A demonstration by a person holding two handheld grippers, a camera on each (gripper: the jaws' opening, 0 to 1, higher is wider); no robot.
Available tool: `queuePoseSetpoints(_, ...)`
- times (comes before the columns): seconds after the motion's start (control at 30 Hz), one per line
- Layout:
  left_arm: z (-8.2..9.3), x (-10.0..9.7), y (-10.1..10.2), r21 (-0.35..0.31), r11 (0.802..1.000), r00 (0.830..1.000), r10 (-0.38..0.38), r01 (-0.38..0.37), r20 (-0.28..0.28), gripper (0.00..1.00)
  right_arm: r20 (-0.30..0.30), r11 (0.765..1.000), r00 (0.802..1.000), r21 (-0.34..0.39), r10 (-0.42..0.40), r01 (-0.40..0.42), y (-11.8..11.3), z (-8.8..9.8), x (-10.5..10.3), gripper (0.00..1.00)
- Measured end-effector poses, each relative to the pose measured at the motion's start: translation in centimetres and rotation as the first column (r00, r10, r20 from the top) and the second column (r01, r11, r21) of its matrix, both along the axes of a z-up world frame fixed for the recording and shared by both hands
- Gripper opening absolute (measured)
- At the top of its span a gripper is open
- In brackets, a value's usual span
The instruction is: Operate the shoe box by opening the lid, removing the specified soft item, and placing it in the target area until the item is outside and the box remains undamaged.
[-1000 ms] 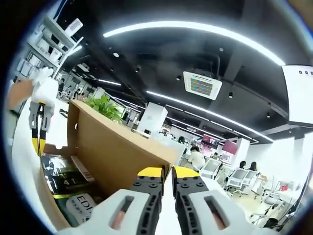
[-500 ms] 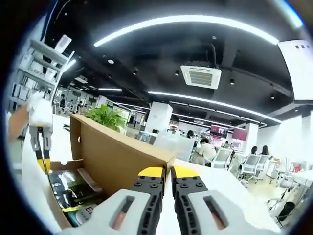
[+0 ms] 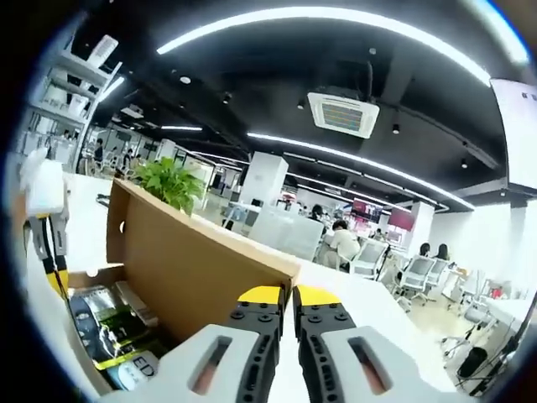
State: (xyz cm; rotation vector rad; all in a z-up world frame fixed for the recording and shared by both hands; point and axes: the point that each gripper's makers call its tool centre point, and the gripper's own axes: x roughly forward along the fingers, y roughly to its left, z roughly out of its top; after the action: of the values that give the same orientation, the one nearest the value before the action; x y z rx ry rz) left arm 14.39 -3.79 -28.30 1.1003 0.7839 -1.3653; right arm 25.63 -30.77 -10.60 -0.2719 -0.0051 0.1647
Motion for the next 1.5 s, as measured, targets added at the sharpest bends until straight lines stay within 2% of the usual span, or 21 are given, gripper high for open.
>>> queuePoseSetpoints(0.03,0.0,0.0,0.0,0.000,1.000,1.000,0.004,-0.004,0.001,0.01,0.000,1.000,1.000,0.010,0.007,-0.007,-0.1,0.0,0.3,0.02)
queuePoseSetpoints(0.2,0.0,0.0,0.0,0.005,1.000,1.000,0.022,-0.022,0.014,0.02,0.013,1.000,1.000,-0.027,0.017,-0.017,-0.2,0.0,1.2,0.03)
queuePoseSetpoints(0.23,0.0,0.1,0.0,0.007,1.000,1.000,0.024,-0.024,0.018,0.02,0.007,1.000,1.000,-0.001,0.023,-0.023,-0.2,0.1,1.3,0.02)
queuePoseSetpoints(0.27,0.0,0.1,0.0,0.010,1.000,0.999,0.026,-0.027,0.022,0.02,-0.011,0.998,0.999,0.056,0.039,-0.038,-0.1,0.0,1.5,0.02)
queuePoseSetpoints(0.33,-0.1,0.0,0.0,0.014,1.000,0.999,0.028,-0.028,0.031,0.02,-0.028,0.995,0.999,0.092,0.043,-0.040,-0.3,0.0,1.7,0.02)
queuePoseSetpoints(0.43,-0.1,0.1,0.0,0.041,0.998,0.997,0.037,-0.040,0.067,0.02,-0.041,0.999,0.999,0.047,0.013,-0.011,-0.2,0.0,2.4,0.02)
queuePoseSetpoints(0.5,-0.2,0.1,0.0,0.046,0.998,0.997,0.037,-0.040,0.069,0.03,-0.030,0.995,0.999,-0.097,-0.030,0.027,-0.2,0.0,2.9,0.02)
queuePoseSetpoints(0.53,-0.1,0.1,0.0,0.048,0.998,0.997,0.039,-0.042,0.065,0.03,-0.028,0.993,0.999,-0.115,-0.043,0.040,-0.2,-0.1,3.1,0.02)
queuePoseSetpoints(0.57,-0.1,0.2,0.1,0.045,0.998,0.998,0.043,-0.045,0.055,0.03,-0.035,0.992,0.998,-0.117,-0.048,0.044,-0.1,-0.2,3.5,0.02)
queuePoseSetpoints(0.7,-0.1,0.1,0.0,0.035,0.999,0.998,0.040,-0.042,0.042,0.02,-0.096,0.999,0.995,-0.036,-0.034,0.031,-0.3,-0.2,4.2,0.01)
queuePoseSetpoints(0.83,-0.1,0.1,0.0,0.034,0.999,0.999,0.033,-0.034,0.033,0.02,-0.126,1.000,0.992,-0.010,-0.023,0.022,-0.5,-0.3,4.8,0.01)
queuePoseSetpoints(0.9,-0.1,0.1,0.0,0.036,0.999,0.999,0.033,-0.034,0.027,0.02,-0.144,1.000,0.989,-0.022,-0.023,0.020,-0.4,-0.4,5.2,0.01)
queuePoseSetpoints(0.97,-0.1,0.1,0.0,0.037,0.999,0.999,0.029,-0.030,0.025,0.02,-0.168,0.996,0.985,-0.089,-0.031,0.016,-0.5,-0.7,5.7,0.01)
queuePoseSetpoints(1.1,-0.1,0.1,0.1,0.027,0.999,0.999,0.037,-0.038,0.016,0.02,-0.215,0.997,0.976,-0.083,-0.029,0.011,-0.6,-0.9,6.5,0.01)
queuePoseSetpoints(1.3,-0.2,0.1,0.1,0.032,0.999,0.999,0.032,-0.033,0.024,0.02,-0.242,0.998,0.970,-0.056,-0.021,0.007,-0.7,-1.3,7.1,0.01)
queuePoseSetpoints(1.5,-0.2,0.0,0.0,0.030,0.999,0.999,0.020,-0.021,0.029,0.02,-0.262,0.998,0.965,-0.068,-0.025,0.007,-0.7,-1.7,7.6,0.01)
